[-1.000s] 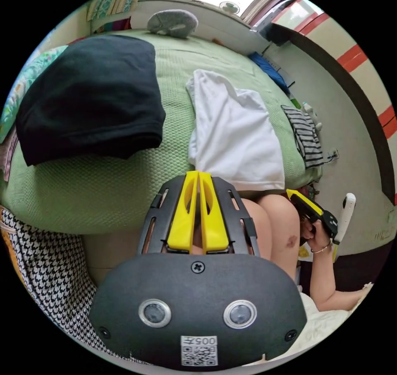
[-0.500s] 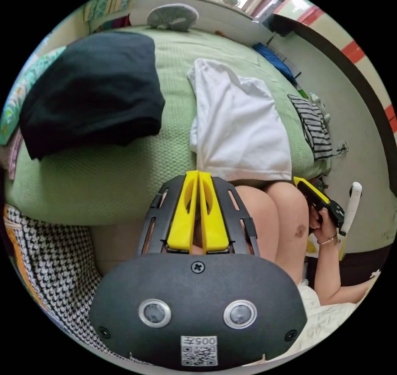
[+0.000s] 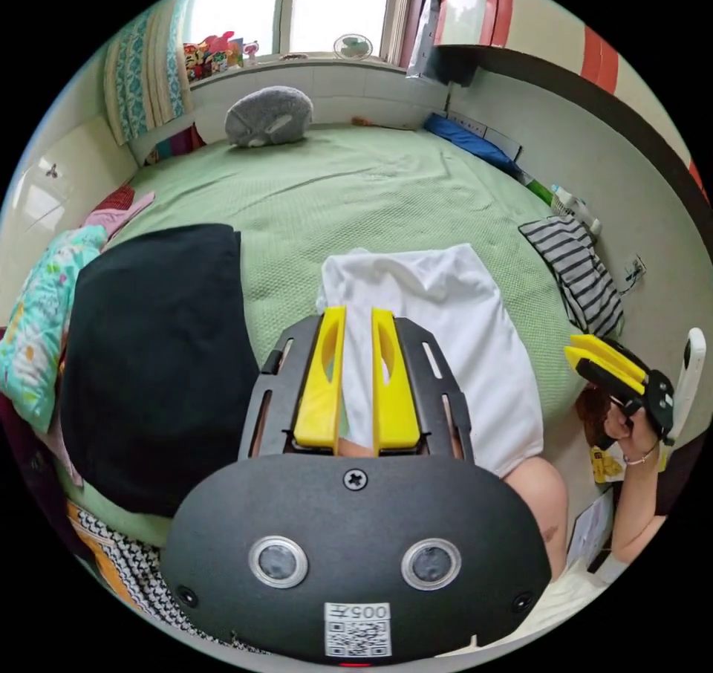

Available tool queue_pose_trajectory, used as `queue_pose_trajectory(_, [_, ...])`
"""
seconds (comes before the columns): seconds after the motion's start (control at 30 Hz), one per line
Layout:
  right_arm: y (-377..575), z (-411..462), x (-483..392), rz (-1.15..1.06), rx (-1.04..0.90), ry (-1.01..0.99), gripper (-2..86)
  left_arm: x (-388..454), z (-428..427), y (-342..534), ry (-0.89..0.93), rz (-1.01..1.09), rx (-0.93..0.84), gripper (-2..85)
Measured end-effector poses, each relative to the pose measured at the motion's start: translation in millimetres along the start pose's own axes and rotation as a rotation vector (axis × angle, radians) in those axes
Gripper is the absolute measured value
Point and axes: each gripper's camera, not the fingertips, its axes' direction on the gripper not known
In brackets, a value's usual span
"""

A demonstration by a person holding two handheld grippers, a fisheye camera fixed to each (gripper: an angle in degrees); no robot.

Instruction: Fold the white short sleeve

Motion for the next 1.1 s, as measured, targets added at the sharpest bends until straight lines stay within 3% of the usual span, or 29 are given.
queue_pose_trajectory(0.23, [-97.7,65.0,13.0,-0.116,-0.022,0.032,7.1,-17.0,65.9,-68.8,0.042,0.029,-0.101,8.0])
queue_pose_trajectory(0.57, [-189.9,219.4,40.5,-0.074,-0.293,-0.017,5.3,-31.4,135.1,-112.6,0.034,0.031,-0.21,9.7])
queue_pose_trajectory(0.73, [-191.0,226.9,66.4,-0.057,-0.251,-0.082,-0.8,-45.5,142.0,-115.4,0.131,0.001,-0.217,4.7])
queue_pose_trajectory(0.9, [-200.2,219.7,107.1,0.074,-0.211,-0.211,-1.6,-56.6,121.7,-127.4,0.137,0.011,-0.126,3.7])
queue_pose_trajectory(1.1, [-204.1,253.5,132.3,0.191,-0.277,-0.254,-0.6,-78.2,151.8,-138.2,0.152,-0.103,-0.234,4.3])
